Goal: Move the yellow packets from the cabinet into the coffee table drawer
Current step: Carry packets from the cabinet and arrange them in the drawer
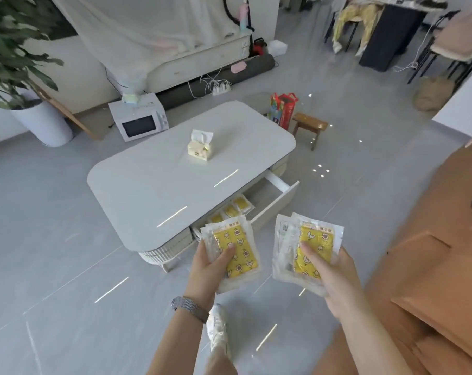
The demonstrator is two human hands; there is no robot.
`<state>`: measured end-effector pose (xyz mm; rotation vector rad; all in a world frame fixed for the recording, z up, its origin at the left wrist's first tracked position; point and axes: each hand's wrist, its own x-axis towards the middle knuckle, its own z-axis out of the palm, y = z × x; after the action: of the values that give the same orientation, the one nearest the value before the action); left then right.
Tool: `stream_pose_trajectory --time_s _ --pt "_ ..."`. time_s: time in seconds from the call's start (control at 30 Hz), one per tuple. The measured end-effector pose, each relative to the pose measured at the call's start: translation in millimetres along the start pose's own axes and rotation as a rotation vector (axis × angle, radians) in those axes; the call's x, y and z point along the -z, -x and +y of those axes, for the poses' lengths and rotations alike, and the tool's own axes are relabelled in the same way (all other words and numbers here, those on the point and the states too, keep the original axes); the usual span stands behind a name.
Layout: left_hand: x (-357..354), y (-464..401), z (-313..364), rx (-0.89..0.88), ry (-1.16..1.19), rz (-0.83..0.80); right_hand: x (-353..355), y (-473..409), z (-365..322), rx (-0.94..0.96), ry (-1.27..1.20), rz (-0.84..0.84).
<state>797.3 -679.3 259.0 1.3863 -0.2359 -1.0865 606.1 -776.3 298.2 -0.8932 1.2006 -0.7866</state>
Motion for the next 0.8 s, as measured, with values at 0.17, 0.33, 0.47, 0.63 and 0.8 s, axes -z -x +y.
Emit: stream_pose_trajectory --time_s 0.17,0.33,0.47,0.63,0.8 --pt "-15 -75 11 0.023 0.058 0.001 -19 -78 -26 0.002 0.011 0.002" --pt "-26 -155 25 0.055 0.060 -0.002 -47 -159 -53 0.000 0.065 -0.001" --pt "-42 -215 36 0.106 0.028 -0.001 -62 -217 -73 -0.012 0.118 0.004" --pt "-67 -278 50 0.134 -0.038 0.008 -66 -278 -89 -0.034 0.148 0.020" --pt "-88 -315 49 0.148 -0.034 0.081 -60 -334 -98 -0.103 0.197 -0.032"
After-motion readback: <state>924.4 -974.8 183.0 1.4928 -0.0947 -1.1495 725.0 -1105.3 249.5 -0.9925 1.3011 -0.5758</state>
